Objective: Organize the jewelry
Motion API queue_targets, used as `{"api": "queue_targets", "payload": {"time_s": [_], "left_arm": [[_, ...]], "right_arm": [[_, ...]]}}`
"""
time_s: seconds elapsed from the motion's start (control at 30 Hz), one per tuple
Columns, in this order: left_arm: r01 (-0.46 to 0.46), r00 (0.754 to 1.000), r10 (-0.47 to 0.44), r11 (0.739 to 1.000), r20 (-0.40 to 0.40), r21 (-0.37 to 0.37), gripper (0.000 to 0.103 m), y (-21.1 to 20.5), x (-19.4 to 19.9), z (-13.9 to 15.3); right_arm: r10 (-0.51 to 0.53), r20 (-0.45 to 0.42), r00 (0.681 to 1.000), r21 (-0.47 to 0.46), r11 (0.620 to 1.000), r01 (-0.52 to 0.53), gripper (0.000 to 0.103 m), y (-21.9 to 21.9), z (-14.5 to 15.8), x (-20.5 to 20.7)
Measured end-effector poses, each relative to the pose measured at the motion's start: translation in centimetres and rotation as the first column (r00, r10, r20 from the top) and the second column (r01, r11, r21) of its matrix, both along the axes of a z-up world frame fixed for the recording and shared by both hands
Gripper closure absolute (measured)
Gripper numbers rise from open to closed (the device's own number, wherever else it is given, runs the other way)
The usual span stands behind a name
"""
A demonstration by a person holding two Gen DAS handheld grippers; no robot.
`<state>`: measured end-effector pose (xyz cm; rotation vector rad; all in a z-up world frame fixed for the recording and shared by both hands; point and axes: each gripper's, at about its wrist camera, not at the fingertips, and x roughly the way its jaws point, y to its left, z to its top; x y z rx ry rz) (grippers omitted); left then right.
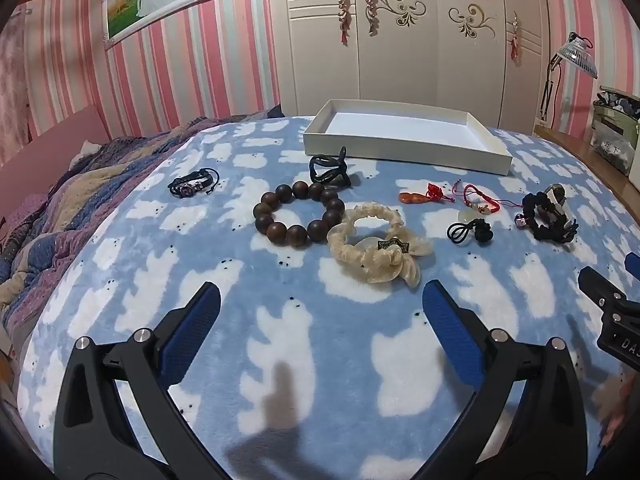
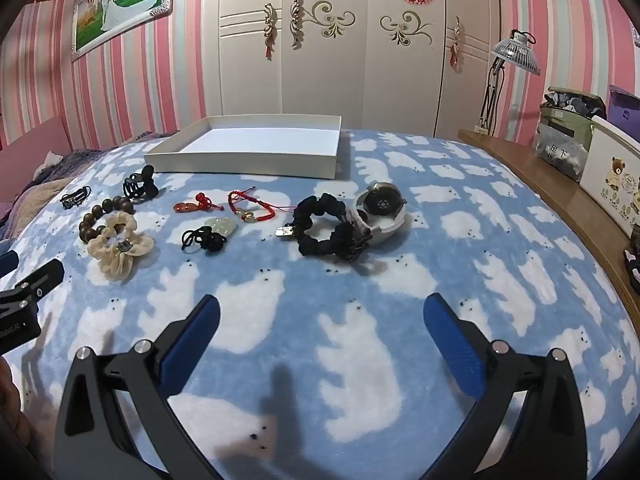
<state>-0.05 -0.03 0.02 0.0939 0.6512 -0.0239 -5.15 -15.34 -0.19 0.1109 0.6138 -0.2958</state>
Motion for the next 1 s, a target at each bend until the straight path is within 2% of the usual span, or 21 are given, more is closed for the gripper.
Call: {"api": "queue_targets", "payload": {"time_s": [1.0], "left_arm": [[0.0, 1.0, 0.0, 1.0, -0.003, -0.006, 0.003, 0.0, 0.18, 0.0]], "right_arm": [[0.001, -0.004, 1.0, 0.001, 1.0, -0.001, 0.002, -0.08, -0.18, 0.01]]}}
